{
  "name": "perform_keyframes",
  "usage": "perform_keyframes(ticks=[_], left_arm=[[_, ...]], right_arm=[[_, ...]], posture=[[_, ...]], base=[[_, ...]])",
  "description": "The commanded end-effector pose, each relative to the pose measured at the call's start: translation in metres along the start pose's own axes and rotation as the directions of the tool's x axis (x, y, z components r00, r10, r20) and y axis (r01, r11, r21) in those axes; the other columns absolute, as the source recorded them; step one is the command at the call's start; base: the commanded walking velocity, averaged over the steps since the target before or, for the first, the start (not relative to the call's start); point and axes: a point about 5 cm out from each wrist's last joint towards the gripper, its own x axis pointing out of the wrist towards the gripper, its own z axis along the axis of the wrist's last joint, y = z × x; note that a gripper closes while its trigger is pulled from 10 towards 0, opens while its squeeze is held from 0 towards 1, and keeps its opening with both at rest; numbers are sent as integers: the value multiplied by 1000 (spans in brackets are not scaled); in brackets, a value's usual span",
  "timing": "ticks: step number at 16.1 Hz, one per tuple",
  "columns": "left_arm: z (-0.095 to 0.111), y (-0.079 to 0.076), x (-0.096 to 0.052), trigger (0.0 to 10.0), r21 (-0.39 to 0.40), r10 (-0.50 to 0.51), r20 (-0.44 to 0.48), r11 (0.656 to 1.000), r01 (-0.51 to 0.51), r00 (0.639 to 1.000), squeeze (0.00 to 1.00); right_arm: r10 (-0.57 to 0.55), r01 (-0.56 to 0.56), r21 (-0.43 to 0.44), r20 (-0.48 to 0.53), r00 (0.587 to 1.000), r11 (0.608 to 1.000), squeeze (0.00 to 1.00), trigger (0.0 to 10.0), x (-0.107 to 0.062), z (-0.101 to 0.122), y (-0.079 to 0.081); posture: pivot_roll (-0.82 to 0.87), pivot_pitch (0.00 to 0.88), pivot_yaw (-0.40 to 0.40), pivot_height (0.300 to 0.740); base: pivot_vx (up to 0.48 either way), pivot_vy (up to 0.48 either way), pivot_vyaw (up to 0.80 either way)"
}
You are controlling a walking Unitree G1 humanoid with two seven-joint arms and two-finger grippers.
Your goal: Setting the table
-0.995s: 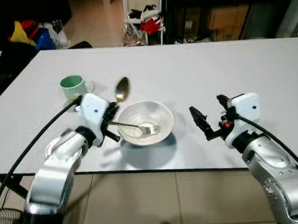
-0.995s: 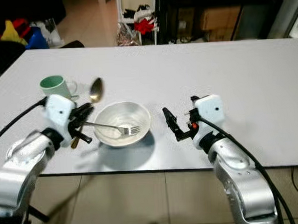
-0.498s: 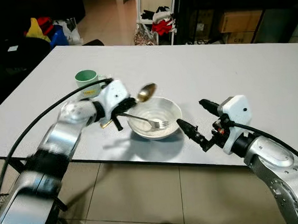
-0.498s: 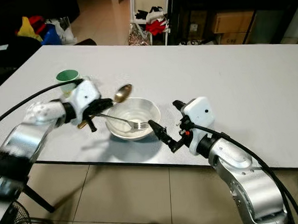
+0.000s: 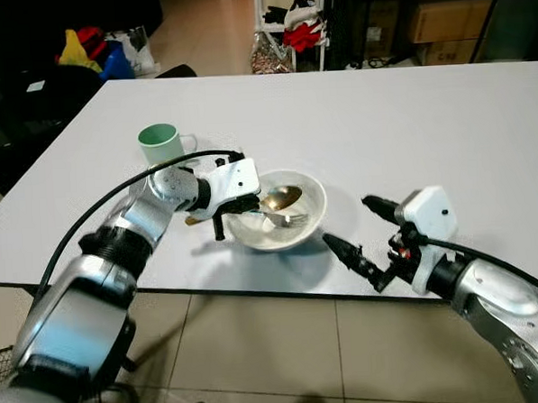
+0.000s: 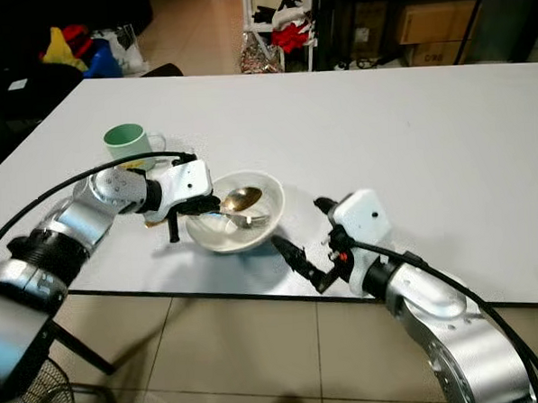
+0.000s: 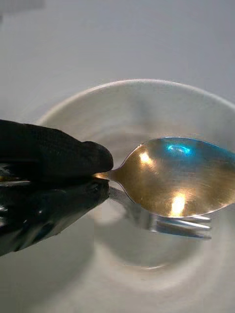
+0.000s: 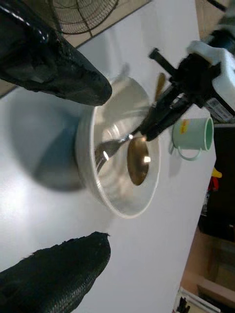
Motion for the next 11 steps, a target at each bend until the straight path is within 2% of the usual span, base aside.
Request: perform_keyframes(ticks=[1,2,3,8,9,10,11], left_arm=[[2,4,-3,10000,34,-12,-21,999,13,1000,0],[3,5,-4,10000,44,-32,-27,998,33,999,537],[5,6,-5,10000,54,-45,-29,997,47,999,1000],[15,14,-11,10000,70,-79,-3,994,79,997,1000],[19,17,-13,10000,70,-71,22,995,69,997,1000],[25,22,-20,10000,59,-40,85,998,35,996,1000],[31,24,-25,10000,14,-24,163,1000,22,986,1000]], right_arm=[[30,-30,1,6,1000,1000,0,10000,-1,3,6],[34,-34,3,3,999,999,0,10000,-2,2,7],[40,-40,4,3,999,999,0,10000,-2,2,8],[113,-113,22,0,994,993,0,10000,-5,2,14],[114,-114,19,-1,994,993,0,10000,-6,2,13],[96,-96,15,3,995,995,0,10000,-7,2,11],[86,-86,20,9,996,996,0,10000,-7,3,11]], posture=[[30,0,128,740],[30,0,129,740],[31,0,130,740],[31,0,136,740],[24,0,141,740],[23,0,143,740],[28,0,139,740]], base=[[0,0,0],[0,0,0],[0,0,0],[0,0,0],[0,0,0],[0,0,0],[0,0,0]])
